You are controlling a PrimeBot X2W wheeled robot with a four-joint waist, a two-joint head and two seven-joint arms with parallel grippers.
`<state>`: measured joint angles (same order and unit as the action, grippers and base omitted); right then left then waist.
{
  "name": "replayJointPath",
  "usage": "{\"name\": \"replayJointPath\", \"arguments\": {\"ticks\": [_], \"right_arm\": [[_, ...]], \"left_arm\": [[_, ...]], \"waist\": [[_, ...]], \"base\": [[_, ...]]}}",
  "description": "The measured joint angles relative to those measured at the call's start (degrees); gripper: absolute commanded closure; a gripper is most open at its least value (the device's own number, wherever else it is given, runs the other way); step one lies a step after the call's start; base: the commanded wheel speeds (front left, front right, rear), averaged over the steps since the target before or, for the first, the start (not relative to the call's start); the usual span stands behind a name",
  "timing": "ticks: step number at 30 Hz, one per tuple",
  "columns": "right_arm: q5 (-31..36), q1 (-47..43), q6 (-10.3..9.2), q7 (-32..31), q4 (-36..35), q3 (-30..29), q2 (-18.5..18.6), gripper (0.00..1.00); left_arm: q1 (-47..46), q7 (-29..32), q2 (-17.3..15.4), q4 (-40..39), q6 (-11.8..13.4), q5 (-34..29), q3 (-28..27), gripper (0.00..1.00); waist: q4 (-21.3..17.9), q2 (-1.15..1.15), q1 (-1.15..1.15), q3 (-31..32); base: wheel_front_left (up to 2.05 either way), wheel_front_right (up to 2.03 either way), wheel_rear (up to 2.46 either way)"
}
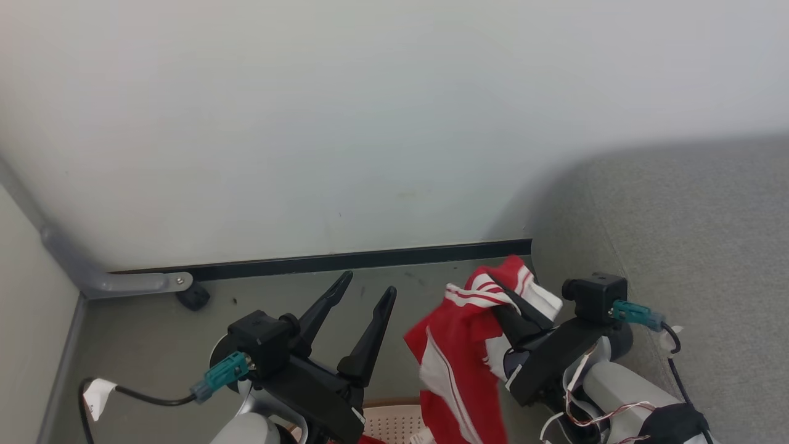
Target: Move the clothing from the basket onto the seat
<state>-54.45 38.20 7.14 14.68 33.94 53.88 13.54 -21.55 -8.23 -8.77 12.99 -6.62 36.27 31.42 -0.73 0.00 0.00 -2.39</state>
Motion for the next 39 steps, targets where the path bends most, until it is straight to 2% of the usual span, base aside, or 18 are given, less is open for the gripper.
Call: {"name": "replayJointPath", "arguments": {"ticks": [8,17,33,39], "right_arm": [[1.51,-1.64,0.01,0.00,-2.65,-5.35,2.32,1.00],[4.03,-5.39,0.00,0.01,-8.68,-12.14,5.10,1.00],[8.51,-11.21,-0.08,0.01,-23.47,-23.71,9.90,1.00],[10.37,-13.11,-0.09,0.02,-28.41,-26.87,10.25,1.00]], "left_arm": [[0.99,0.04,-1.05,-0.92,-0.02,-0.02,0.49,0.00],[1.72,0.04,-2.08,-1.54,-0.45,-0.13,1.22,0.00],[2.15,-0.53,-2.52,-2.13,-0.45,-1.08,3.10,0.00],[2.13,-0.53,-2.42,-2.14,-0.45,-1.23,3.75,0.00]], "waist": [[-3.62,0.00,0.00,0.12],[-8.93,0.00,0.00,0.24],[-19.65,0.00,0.00,0.35],[-23.07,0.00,0.00,-0.33]], "base": [[0.00,0.00,0.00],[0.00,0.00,0.00],[0.00,0.00,0.00],[0.00,0.00,0.00]]}}
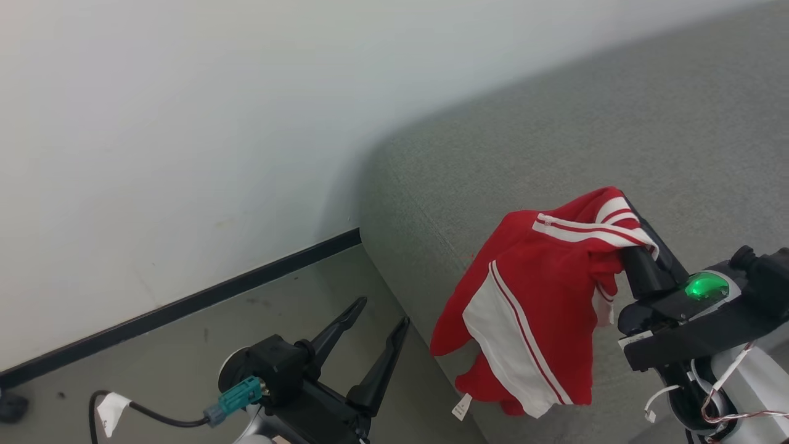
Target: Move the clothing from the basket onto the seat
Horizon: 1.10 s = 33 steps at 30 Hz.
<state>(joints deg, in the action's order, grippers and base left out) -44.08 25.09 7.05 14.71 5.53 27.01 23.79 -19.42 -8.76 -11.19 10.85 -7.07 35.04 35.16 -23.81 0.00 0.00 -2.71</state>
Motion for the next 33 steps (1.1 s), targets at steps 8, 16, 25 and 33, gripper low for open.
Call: {"name": "replayJointPath", "arguments": {"ticks": [8,16,25,33], "right_arm": [[1.76,0.08,0.01,0.00,-4.64,-4.41,2.42,1.00],[4.34,6.62,0.02,0.00,-6.69,-6.03,5.47,1.00],[0.96,16.57,0.03,0.02,-1.20,-8.58,12.27,1.00],[-2.34,23.06,0.03,0.02,6.86,-10.10,19.36,1.00]], "left_arm": [[-0.25,0.03,0.48,0.12,-0.01,0.00,0.83,0.00],[-1.57,0.16,0.55,0.60,-0.05,0.00,1.36,0.00],[-2.42,0.87,0.01,-0.91,-0.07,0.01,1.89,0.00],[-4.43,2.90,-1.16,-4.21,-0.07,-1.24,3.02,0.00]], "waist": [[-2.64,0.00,0.00,-1.51],[-2.63,0.00,0.00,-2.96],[-1.91,0.00,0.00,-5.43],[-0.71,0.00,0.00,-9.44]], "base": [[0.00,0.00,0.00],[0.00,0.00,0.00],[0.00,0.00,0.00],[0.00,0.00,0.00]]}}
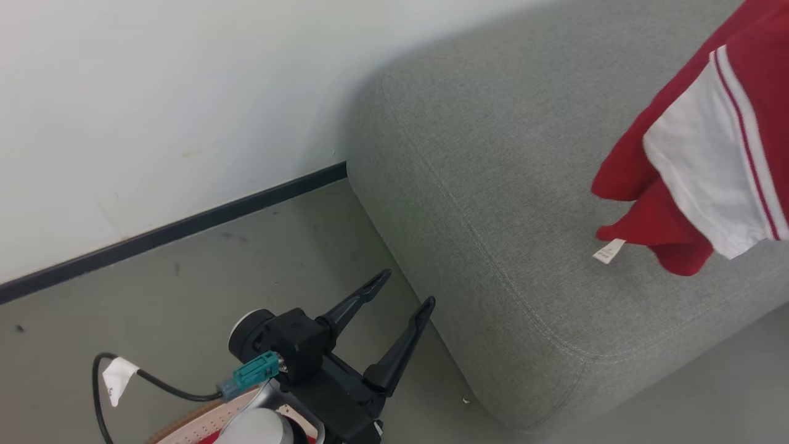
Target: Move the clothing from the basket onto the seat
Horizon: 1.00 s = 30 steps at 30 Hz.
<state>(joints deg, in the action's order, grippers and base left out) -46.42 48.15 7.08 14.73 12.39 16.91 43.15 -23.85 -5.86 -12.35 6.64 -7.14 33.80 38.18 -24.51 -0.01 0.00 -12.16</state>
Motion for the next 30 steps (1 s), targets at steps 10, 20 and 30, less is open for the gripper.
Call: {"name": "replayJointPath", "arguments": {"ticks": [10,20,30], "right_arm": [[-3.52,7.60,0.01,0.00,8.65,-1.00,2.23,1.00],[-1.66,17.17,0.01,0.01,16.75,-1.79,3.52,1.00],[3.78,18.14,-2.80,0.03,25.32,-0.57,3.34,1.00]], "left_arm": [[-4.69,2.47,-0.78,-3.42,-0.01,-2.66,2.21,0.00],[-10.22,3.52,-1.05,-5.12,-0.02,-5.05,3.90,0.00],[-12.56,3.49,-2.49,-6.19,-0.02,-5.87,4.63,0.00]], "waist": [[1.80,0.00,0.01,-7.11],[4.11,0.00,0.01,-14.11],[6.73,0.00,0.01,-19.31]], "base": [[0.00,0.00,0.00],[0.00,0.00,0.00],[0.00,0.00,0.00]]}}
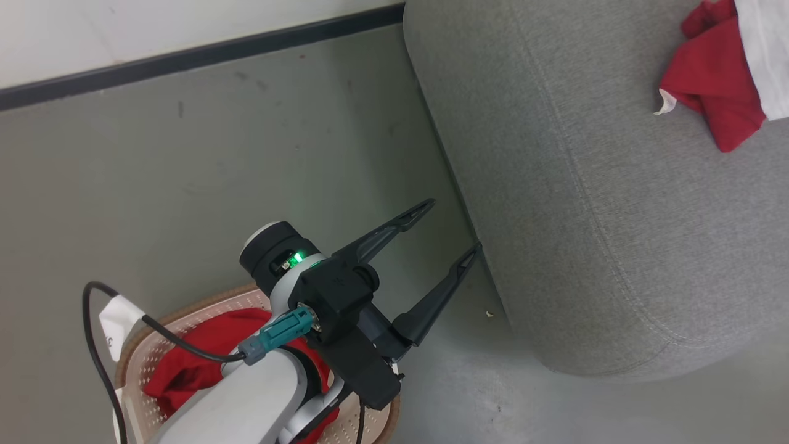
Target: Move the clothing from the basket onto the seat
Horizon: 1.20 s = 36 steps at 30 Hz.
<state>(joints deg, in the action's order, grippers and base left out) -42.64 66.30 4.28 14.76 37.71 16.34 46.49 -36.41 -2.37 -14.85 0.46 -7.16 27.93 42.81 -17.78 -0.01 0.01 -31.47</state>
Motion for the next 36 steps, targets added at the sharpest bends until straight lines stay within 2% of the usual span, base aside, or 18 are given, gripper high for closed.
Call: {"name": "replayJointPath", "arguments": {"ticks": [9,13,17,20,22,23,36], "right_arm": [[1.30,-3.72,0.27,-0.11,9.79,4.32,-4.86,1.00],[1.92,-4.85,0.47,-2.69,14.19,7.24,-8.93,1.00],[2.36,-4.88,0.86,-4.95,17.55,8.66,-10.10,1.00],[3.18,-4.64,1.10,-6.43,19.45,9.57,-9.89,0.84],[3.46,-4.60,1.36,-7.03,20.49,10.21,-10.03,0.54],[3.49,-4.56,1.37,-7.24,20.85,10.46,-10.14,0.00],[4.99,-4.63,2.64,-11.71,24.94,14.66,-12.34,0.00]], "left_arm": [[-1.04,-0.25,-1.31,0.37,-0.16,-0.29,0.57,0.00],[-1.15,-0.56,-1.62,1.20,-0.18,-0.27,0.66,0.00],[-1.62,-0.94,-1.62,1.97,-0.18,0.02,1.11,0.00],[-2.09,-1.33,-1.37,2.38,-0.18,0.29,1.79,0.00],[-2.09,-1.58,-1.37,2.82,-0.19,0.38,2.09,0.00],[-2.09,-1.89,-1.37,3.02,-0.19,0.54,2.09,0.00],[-1.24,-5.39,-1.33,7.14,-0.26,1.74,1.58,0.00]], "waist": [[0.89,0.00,0.00,-3.14],[0.70,0.00,-0.01,-2.98],[0.43,0.00,-0.01,-2.30],[0.39,0.00,-0.02,-1.70],[0.44,0.00,-0.02,-1.27],[0.47,0.01,-0.02,-1.05],[0.83,0.01,-0.02,3.73]], "base": [[0.00,0.00,0.00],[0.00,0.00,0.00],[0.00,0.00,0.00],[0.00,0.00,0.00],[0.00,0.00,0.00],[0.00,0.00,0.00],[0.00,0.00,0.00]]}}
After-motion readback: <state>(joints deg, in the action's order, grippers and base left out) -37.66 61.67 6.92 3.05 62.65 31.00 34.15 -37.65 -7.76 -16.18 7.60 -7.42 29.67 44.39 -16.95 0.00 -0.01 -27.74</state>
